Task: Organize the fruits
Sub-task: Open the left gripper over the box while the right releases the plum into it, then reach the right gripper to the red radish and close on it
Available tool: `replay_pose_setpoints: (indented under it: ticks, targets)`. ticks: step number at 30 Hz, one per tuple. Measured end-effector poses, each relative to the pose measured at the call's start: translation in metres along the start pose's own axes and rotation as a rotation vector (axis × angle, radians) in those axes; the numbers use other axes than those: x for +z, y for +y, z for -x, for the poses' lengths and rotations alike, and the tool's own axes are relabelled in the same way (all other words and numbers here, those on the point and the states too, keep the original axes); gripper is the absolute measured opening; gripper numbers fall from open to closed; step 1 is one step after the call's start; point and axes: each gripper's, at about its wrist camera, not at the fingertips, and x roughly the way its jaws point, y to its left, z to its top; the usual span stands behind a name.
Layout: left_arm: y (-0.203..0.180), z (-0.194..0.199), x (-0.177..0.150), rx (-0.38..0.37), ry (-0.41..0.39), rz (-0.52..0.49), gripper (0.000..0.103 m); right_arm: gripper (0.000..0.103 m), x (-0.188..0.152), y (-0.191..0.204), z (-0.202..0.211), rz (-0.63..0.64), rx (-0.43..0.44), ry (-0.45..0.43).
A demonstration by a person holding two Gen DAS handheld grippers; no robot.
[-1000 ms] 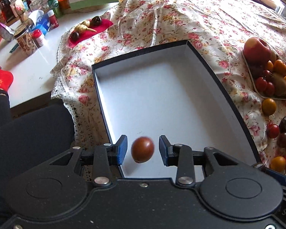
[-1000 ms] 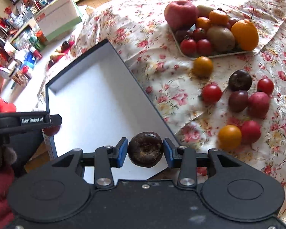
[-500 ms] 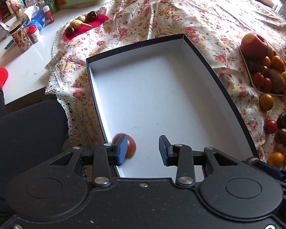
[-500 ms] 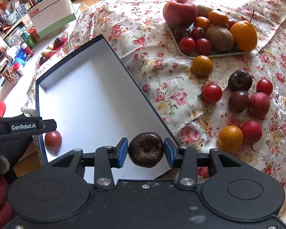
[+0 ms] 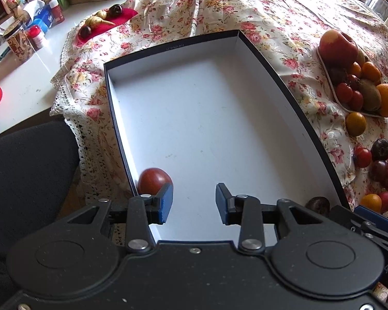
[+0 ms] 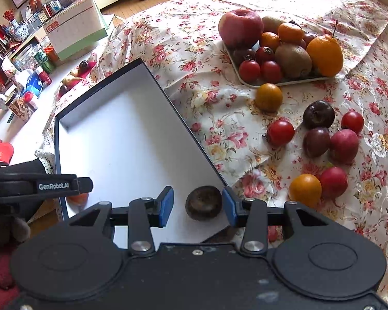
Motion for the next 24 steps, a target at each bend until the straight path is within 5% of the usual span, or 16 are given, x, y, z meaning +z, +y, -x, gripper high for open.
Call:
replay_pose_setpoints:
  ticks: [14, 24]
  targets:
    - [-0.02, -0.006, -0.024, -0.025, 0.002, -0.038, 0.045, 0.044, -0.012, -0.044, 0.024, -0.068, -0.032, 0.02]
    - [-0.024, -0.007, -0.025, -0.029, -0.004, -0.044, 0.045, 0.044, -0.002, -0.117, 0.033, -0.242, -0.205, -0.031]
